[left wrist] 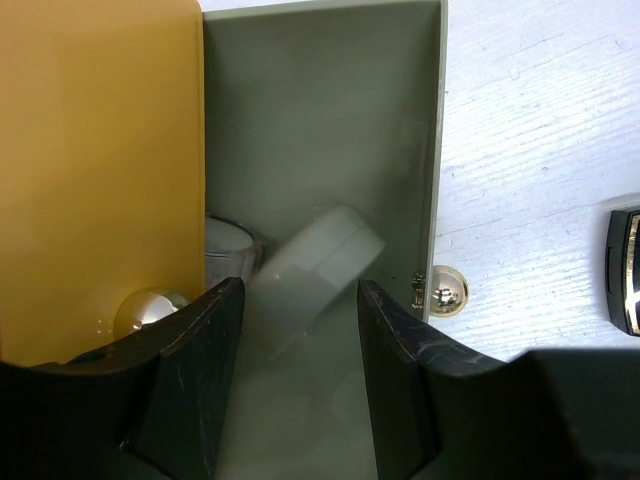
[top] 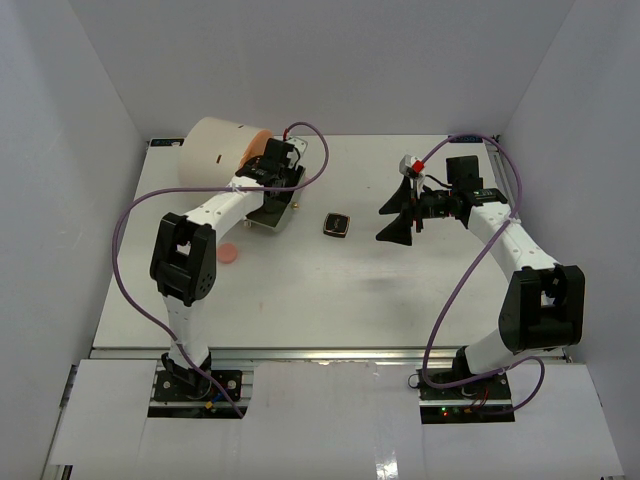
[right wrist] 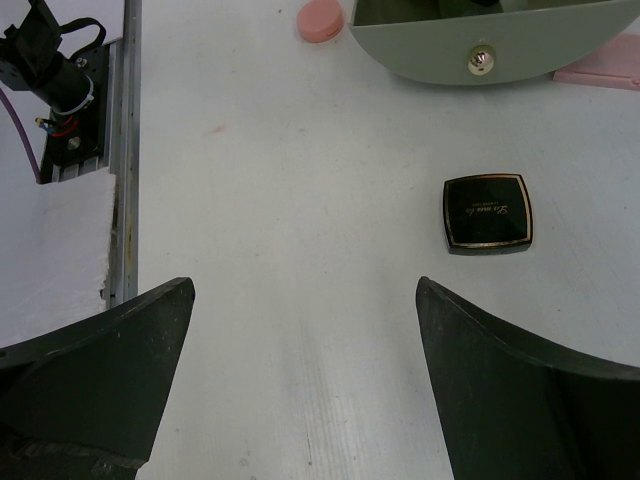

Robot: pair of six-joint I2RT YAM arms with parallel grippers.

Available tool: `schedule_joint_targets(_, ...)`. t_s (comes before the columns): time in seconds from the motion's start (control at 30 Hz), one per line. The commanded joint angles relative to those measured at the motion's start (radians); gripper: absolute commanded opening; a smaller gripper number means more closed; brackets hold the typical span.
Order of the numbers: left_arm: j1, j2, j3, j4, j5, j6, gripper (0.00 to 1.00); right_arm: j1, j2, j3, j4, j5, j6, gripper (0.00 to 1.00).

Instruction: Organize the makeup

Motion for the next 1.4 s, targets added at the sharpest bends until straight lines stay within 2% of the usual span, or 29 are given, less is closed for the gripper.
schedule_joint_targets(0.0,0.005,-0.030,0.026,0.003,-0.014,0.002,0.61,-0.005,0.001,0.005,-0.004,-0.033,-0.015,0.98)
schedule_joint_targets(0.67,0.007,0.027,0.025,0.012,-0.030,0.034,0.59,-0.008,-0.001,0.005,-0.004,-0.035,-0.016,0.98)
schedule_joint_targets(0.93,0.007,0.006,0.005,0.009,-0.001,0.005,0.43,-0.009,-0.001,0.005,-0.004,-0.035,-0.018,0.98)
schedule_joint_targets(1.17,0.007,-0.046,0.017,0.008,0.006,-0.067,0.23,-0.009,0.001,0.005,-0.004,-0.036,-0.018,0.98)
schedule_joint_targets(1.37,0.007,-0.079,0.040,0.008,0.004,-0.207,0.18,-0.009,0.001,0.005,-0.004,-0.036,-0.018,0.98)
